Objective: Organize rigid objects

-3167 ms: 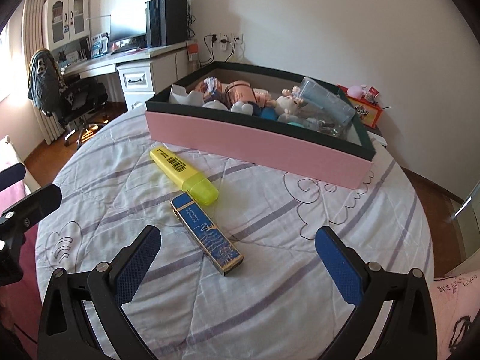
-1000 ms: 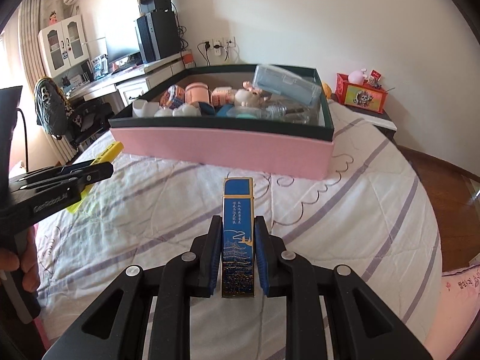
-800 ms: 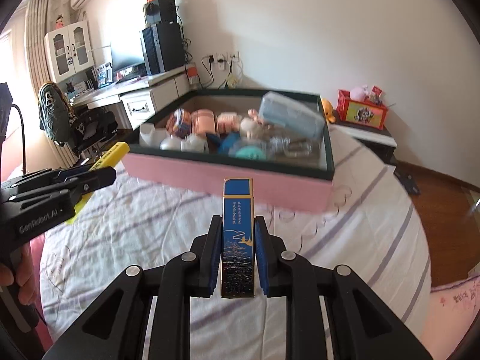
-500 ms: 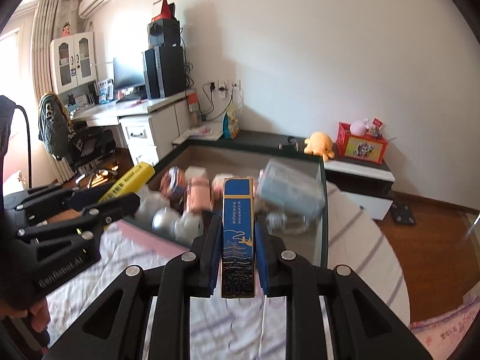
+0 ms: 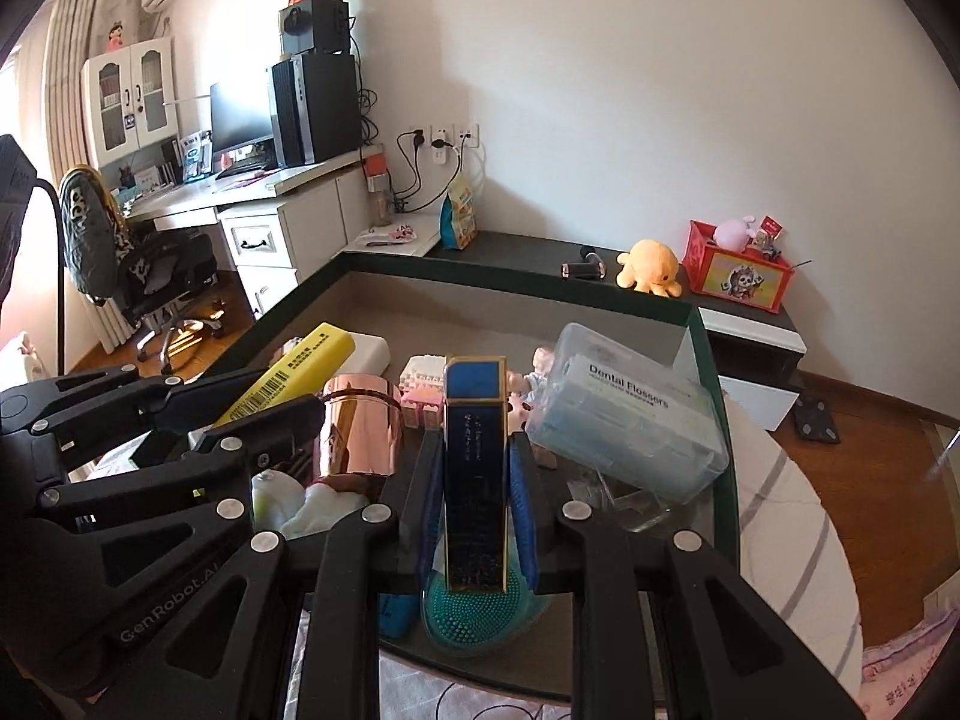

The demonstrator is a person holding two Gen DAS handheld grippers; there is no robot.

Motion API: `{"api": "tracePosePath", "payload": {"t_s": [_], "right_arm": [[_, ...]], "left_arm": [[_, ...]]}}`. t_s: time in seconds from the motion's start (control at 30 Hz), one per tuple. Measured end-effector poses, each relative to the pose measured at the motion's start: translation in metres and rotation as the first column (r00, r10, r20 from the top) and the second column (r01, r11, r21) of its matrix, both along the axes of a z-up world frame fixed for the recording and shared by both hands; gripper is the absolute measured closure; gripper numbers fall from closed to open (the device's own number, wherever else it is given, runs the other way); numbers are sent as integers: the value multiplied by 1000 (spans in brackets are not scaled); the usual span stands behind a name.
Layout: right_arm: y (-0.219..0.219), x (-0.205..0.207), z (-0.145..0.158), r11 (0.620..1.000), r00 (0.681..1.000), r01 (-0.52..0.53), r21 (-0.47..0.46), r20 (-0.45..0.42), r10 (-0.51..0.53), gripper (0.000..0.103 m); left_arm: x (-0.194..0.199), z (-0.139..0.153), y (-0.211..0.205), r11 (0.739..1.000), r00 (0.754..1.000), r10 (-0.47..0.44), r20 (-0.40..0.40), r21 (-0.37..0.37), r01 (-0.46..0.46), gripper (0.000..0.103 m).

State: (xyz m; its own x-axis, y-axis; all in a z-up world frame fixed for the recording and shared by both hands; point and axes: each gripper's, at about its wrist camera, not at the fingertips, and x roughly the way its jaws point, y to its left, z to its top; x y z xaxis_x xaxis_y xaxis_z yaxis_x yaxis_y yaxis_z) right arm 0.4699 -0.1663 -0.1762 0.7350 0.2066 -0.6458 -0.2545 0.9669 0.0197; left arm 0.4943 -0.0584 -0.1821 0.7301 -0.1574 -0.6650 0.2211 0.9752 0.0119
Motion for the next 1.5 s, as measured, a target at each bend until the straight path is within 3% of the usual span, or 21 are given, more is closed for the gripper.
{"api": "tracePosePath", "payload": {"t_s": [0.1, 0.17, 0.2, 0.23, 0.27, 0.3, 0.33, 0.4, 0.6, 0.8, 1.07, 1.5], "right_arm": [[-5, 0, -1, 1000, 1000, 24, 10, 1, -24, 77], [-9, -4, 3, 998, 998, 58, 6, 13, -58, 64], [-10, -9, 5, 997, 997, 72, 6, 21, -72, 60], [-13, -14, 9, 995, 995, 95, 5, 34, -95, 47], [-16, -20, 14, 993, 992, 117, 7, 49, -118, 25], [-19, -27, 19, 991, 989, 130, 19, 66, -131, 15], [-22, -37, 25, 991, 988, 127, 44, 88, -130, 7], [-25, -53, 35, 991, 987, 113, 68, 105, -120, 0], [-14, -108, 66, 993, 982, 76, 85, 165, -89, 0], [-6, -178, 95, 993, 961, 95, 72, 255, -110, 0], [6, -265, 131, 992, 930, 109, 57, 346, -122, 0], [19, -379, 170, 991, 879, 118, 62, 458, -133, 0]], "left_arm": [[-2, -1, 1, 1000, 1000, 15, 17, 16, -15, 59], [-6, 3, 6, 998, 998, 53, 36, 20, -54, 35], [-9, 7, 10, 997, 996, 78, 50, 16, -79, 30], [-14, 10, 15, 995, 993, 99, 64, 11, -99, 22], [-19, 14, 20, 994, 991, 111, 77, -5, -111, 12], [-26, 19, 26, 993, 989, 120, 87, -29, -118, 6], [-33, 23, 31, 991, 987, 126, 97, -47, -122, 0], [-52, 34, 38, 991, 985, 120, 125, -72, -112, 0], [-117, 62, 41, 992, 973, 126, 193, -29, -123, 0], [-189, 91, 57, 989, 952, 135, 274, -88, -115, 0], [-282, 125, 69, 987, 925, 152, 349, -108, -122, 0], [-398, 172, 74, 985, 851, 168, 497, -113, -129, 0]]}}
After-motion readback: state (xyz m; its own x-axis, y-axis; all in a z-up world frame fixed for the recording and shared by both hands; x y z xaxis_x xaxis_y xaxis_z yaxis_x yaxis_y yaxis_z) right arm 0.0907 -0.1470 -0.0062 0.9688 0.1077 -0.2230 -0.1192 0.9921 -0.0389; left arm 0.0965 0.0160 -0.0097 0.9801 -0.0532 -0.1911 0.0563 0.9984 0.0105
